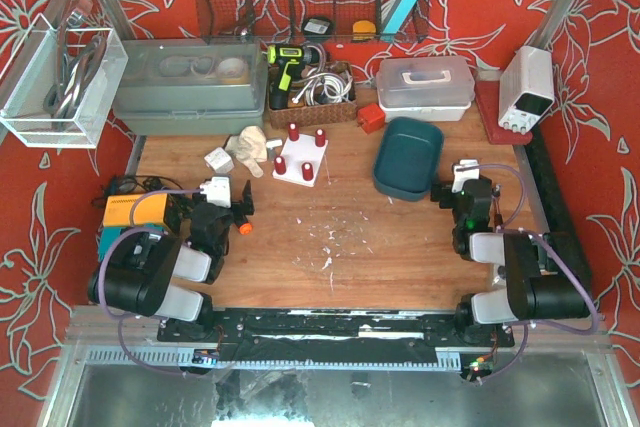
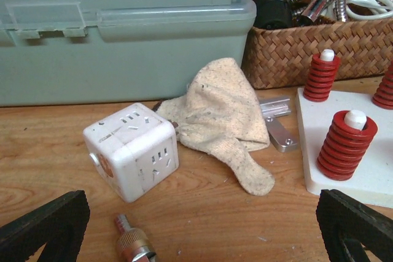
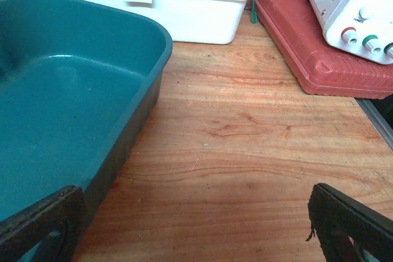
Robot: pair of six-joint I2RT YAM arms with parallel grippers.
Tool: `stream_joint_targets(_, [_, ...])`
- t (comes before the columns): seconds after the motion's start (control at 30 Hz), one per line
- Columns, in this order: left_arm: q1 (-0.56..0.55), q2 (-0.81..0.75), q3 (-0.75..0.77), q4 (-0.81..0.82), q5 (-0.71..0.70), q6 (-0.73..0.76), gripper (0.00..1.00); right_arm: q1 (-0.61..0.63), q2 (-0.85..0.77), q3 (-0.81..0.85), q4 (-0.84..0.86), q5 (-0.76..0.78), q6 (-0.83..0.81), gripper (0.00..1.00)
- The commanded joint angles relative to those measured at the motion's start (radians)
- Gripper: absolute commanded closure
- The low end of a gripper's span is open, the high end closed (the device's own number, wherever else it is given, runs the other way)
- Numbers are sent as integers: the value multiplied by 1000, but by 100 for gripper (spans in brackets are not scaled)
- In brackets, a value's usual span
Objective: Install the large spring
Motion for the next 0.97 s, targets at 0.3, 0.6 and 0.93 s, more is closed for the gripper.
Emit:
stream_joint_targets(0.3, [8,-5,9,38,15,-4,0,11,8,-2,20,32,-10,1])
stream_joint_targets(0.6, [11,-4,13,31,21,-6,0,11,8,-2,20,32,-11,1])
stream_joint_targets(0.93, [17,-2,17,23,33,-7,0,11,8,-2,20,32,-11,1])
